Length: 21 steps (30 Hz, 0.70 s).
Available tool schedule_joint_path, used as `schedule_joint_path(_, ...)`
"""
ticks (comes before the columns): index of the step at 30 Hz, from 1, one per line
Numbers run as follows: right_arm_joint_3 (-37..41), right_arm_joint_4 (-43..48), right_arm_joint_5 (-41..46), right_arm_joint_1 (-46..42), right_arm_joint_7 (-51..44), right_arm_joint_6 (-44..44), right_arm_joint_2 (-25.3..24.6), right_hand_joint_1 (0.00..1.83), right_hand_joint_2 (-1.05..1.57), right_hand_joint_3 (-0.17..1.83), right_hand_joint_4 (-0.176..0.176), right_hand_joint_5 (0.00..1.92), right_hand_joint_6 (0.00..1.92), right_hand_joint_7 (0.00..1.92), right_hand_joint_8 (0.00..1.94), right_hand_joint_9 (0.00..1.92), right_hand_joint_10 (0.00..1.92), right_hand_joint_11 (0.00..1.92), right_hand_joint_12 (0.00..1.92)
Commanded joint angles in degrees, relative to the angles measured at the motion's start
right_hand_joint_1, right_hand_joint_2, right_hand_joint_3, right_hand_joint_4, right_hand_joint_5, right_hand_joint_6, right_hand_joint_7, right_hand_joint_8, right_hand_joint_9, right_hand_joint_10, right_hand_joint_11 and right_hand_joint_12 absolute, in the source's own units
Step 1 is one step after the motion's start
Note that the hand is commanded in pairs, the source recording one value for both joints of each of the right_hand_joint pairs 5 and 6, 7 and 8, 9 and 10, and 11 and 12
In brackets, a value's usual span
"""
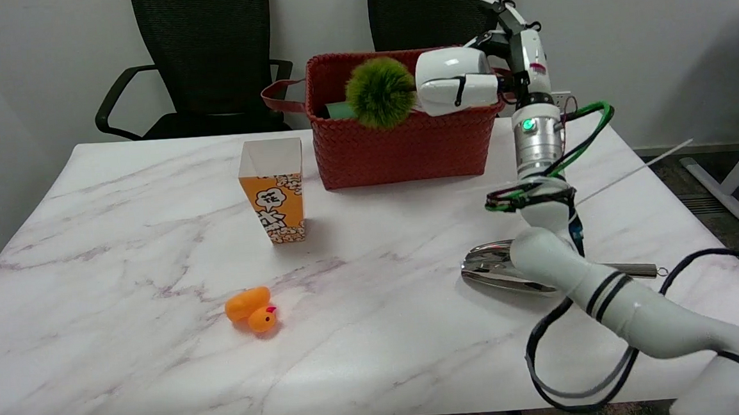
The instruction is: Place the potted plant into the brown storage basket.
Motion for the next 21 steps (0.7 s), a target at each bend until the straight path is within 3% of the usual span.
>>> schedule_joint_path(1, -3.38, -26.46, -0.27, 22.68, 3.26, -6.07, -4.15, 1.08, 0.09, -0.02, 0.0, 0.41, 0.41, 1.22, 1.22, 0.93, 0.93, 0.54, 0.54)
schedule_joint_path(7, -4.73, -38.3, -0.35, 30.57, 3.34, -8.21, -7.41, 1.04, 0.03, -0.17, 0.0, 0.47, 0.47, 1.22, 1.22, 0.92, 0.92, 0.51, 0.51)
schedule_joint_path(15, -8.91, -52.91, -0.51, 39.8, 2.5, -9.92, -11.75, 0.97, 0.15, -0.17, 0.0, 0.6, 0.6, 1.22, 1.22, 0.83, 0.83, 0.49, 0.49)
schedule_joint_path(21, -13.31, -53.65, -2.7, 40.84, -8.01, -14.38, -10.93, 0.92, 0.25, -0.17, 0.0, 0.65, 0.65, 1.16, 1.16, 0.73, 0.73, 0.45, 0.45)
